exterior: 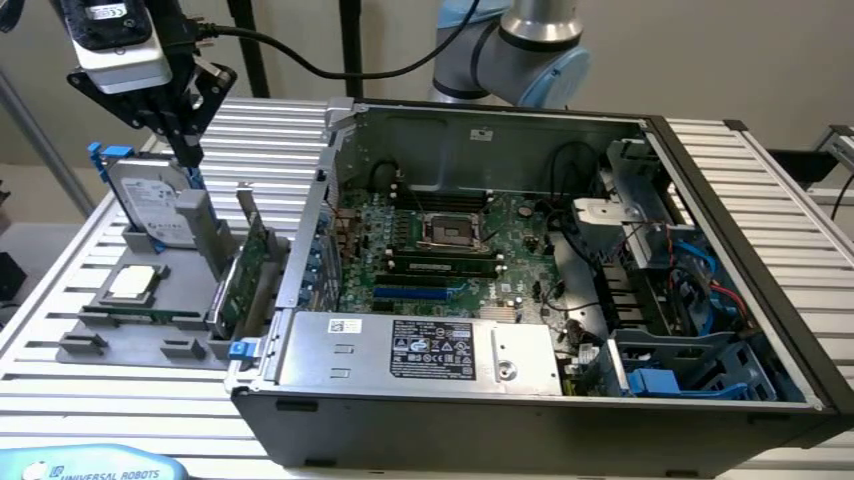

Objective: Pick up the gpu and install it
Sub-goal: 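Pick up the gpu and move the gpu toward the slot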

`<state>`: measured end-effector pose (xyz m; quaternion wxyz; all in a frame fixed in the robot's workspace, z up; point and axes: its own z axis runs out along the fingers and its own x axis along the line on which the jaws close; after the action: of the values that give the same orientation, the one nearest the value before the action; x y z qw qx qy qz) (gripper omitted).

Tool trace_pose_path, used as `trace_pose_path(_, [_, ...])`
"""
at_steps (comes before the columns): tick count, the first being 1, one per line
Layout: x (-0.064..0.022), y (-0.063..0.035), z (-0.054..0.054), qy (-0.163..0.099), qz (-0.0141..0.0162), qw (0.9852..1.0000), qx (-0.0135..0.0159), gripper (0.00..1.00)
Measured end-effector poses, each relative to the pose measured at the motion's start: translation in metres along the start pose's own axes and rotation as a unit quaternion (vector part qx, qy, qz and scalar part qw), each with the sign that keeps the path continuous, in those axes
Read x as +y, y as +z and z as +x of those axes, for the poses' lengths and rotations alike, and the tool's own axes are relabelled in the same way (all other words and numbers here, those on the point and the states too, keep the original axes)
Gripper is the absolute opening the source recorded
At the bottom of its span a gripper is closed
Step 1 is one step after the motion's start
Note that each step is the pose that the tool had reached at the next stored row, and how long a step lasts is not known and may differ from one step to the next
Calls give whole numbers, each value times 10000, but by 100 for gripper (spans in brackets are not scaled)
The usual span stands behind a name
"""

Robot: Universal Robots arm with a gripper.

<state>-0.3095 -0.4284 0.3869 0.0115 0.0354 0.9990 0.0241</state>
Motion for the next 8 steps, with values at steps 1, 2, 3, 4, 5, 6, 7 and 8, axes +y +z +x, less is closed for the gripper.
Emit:
trace_pose_path(1, [0,0,0,0,0,10000,0,11])
trace_pose_path(2, [0,0,0,0,0,10000,0,11])
trace_pose_path(3, [0,0,0,0,0,10000,0,11])
trace_pose_path(4, [0,0,0,0,0,10000,0,11])
trace_pose_path(5, [0,0,0,0,0,10000,0,11])
trace_pose_path(6, [0,0,0,0,0,10000,0,11])
trace_pose_path(7, [0,0,0,0,0,10000,0,12])
trace_pose_path(8, [0,0,0,0,0,10000,0,18])
